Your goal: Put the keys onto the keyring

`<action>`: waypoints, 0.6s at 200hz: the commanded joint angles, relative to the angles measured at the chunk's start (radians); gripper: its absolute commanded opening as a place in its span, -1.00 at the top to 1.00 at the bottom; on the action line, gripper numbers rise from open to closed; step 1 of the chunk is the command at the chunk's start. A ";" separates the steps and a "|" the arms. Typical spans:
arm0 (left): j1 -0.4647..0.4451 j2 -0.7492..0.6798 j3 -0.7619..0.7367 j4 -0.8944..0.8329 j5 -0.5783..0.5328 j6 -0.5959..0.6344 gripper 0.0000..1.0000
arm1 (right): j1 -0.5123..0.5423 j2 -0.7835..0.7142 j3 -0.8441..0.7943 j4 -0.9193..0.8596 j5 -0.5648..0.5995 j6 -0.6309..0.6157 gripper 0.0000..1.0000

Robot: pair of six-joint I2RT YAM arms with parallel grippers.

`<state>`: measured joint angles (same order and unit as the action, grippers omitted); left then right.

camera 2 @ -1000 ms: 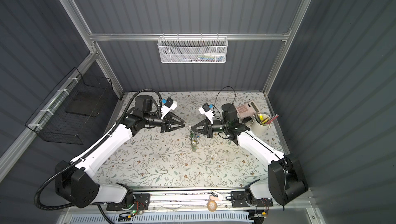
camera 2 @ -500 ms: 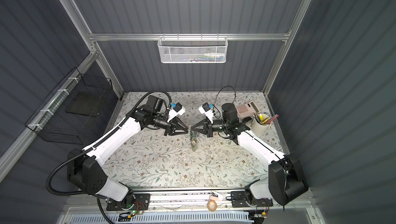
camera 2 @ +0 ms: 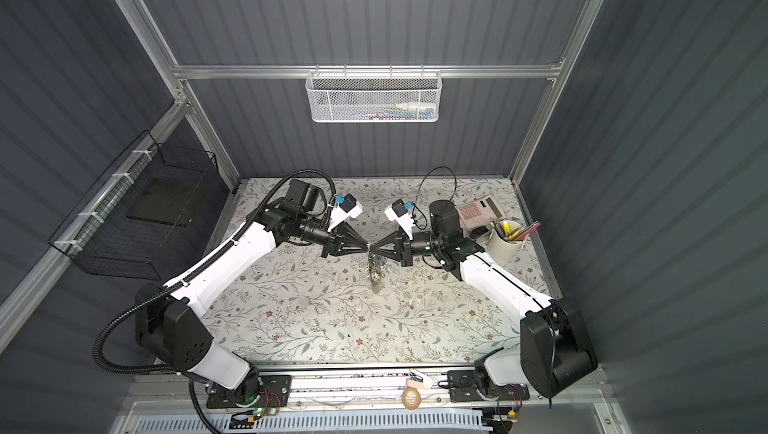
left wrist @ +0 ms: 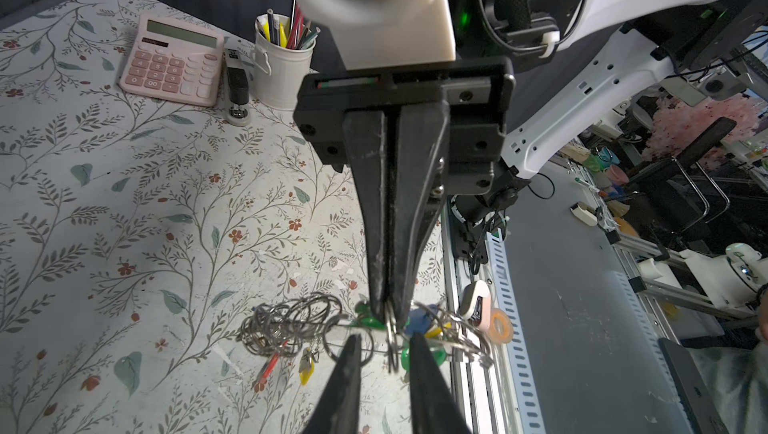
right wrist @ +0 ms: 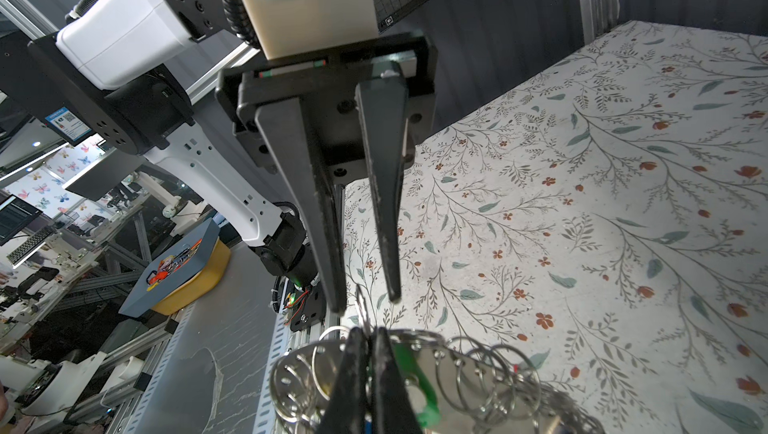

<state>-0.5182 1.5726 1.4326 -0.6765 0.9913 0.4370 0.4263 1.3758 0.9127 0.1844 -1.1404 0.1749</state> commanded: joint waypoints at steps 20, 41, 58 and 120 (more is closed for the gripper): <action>-0.008 0.018 0.040 -0.025 -0.011 0.002 0.63 | 0.002 0.003 0.036 0.010 -0.019 -0.011 1.00; -0.009 0.021 0.042 -0.032 -0.018 0.006 0.63 | 0.003 0.006 0.038 0.010 -0.018 -0.013 1.00; -0.014 0.024 0.046 -0.037 -0.019 0.007 0.63 | 0.004 0.005 0.038 0.010 -0.019 -0.012 1.00; -0.025 0.039 0.062 -0.049 -0.031 0.010 0.76 | 0.003 0.000 0.037 0.007 -0.019 -0.015 1.00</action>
<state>-0.5365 1.5959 1.4620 -0.6891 0.9688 0.4374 0.4263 1.3785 0.9131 0.1757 -1.1389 0.1745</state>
